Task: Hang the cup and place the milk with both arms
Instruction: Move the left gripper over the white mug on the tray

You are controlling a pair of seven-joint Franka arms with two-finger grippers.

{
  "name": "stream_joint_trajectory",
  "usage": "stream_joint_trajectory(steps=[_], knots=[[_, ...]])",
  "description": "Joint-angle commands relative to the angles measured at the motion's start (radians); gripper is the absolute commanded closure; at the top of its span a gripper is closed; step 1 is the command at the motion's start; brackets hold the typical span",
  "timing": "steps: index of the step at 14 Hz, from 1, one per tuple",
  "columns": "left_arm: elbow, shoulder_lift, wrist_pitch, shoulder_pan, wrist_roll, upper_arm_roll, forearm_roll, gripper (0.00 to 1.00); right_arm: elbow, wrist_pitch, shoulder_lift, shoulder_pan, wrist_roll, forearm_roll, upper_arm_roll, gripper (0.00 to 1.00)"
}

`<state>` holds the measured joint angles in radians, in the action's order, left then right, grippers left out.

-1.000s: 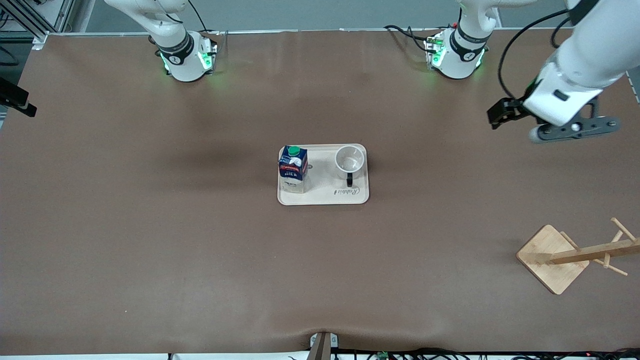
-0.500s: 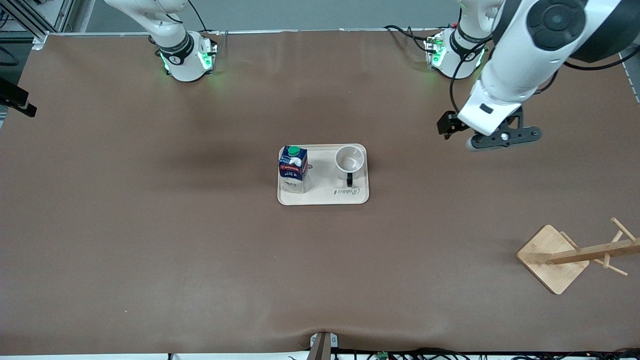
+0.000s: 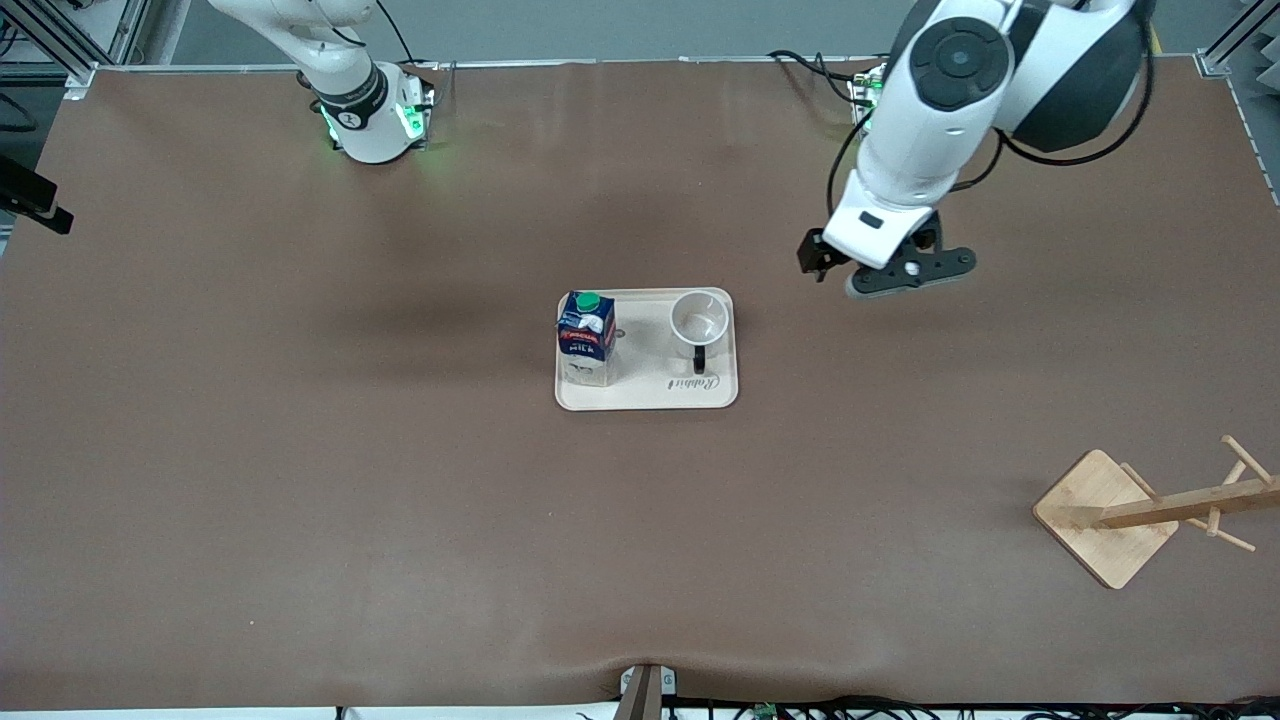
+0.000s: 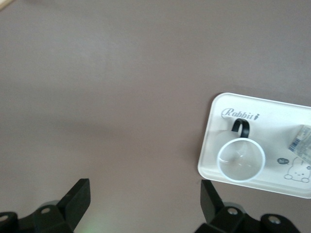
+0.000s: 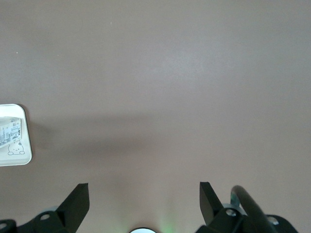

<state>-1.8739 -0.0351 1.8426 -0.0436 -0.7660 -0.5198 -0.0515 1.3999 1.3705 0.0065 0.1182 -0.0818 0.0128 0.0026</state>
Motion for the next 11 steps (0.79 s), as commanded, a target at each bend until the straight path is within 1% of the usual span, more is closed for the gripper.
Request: stream_joint_trajectory(steps=[1, 5, 7, 9, 11], knots=[[-0.013, -0.028, 0.032, 0.004, -0.054, -0.043, 0.018, 0.0, -0.015, -0.01, 0.004, 0.012, -0.003, -0.005, 0.007, 0.0], [-0.025, -0.051, 0.069, 0.001, -0.13, -0.103, 0.018, 0.0, -0.015, -0.01, 0.006, 0.021, -0.004, -0.005, 0.007, 0.0], [-0.031, -0.08, 0.104, -0.01, -0.192, -0.133, 0.018, 0.0, -0.015, -0.01, 0.004, 0.021, -0.004, -0.005, 0.007, 0.0], [-0.04, -0.114, 0.138, -0.053, -0.236, -0.137, 0.01, 0.0, -0.015, -0.011, 0.01, 0.023, -0.004, -0.008, 0.008, 0.0], [-0.086, -0.135, 0.202, -0.07, -0.237, -0.137, -0.001, 0.0, -0.015, -0.007, 0.015, 0.024, -0.004, -0.014, 0.008, 0.0]])
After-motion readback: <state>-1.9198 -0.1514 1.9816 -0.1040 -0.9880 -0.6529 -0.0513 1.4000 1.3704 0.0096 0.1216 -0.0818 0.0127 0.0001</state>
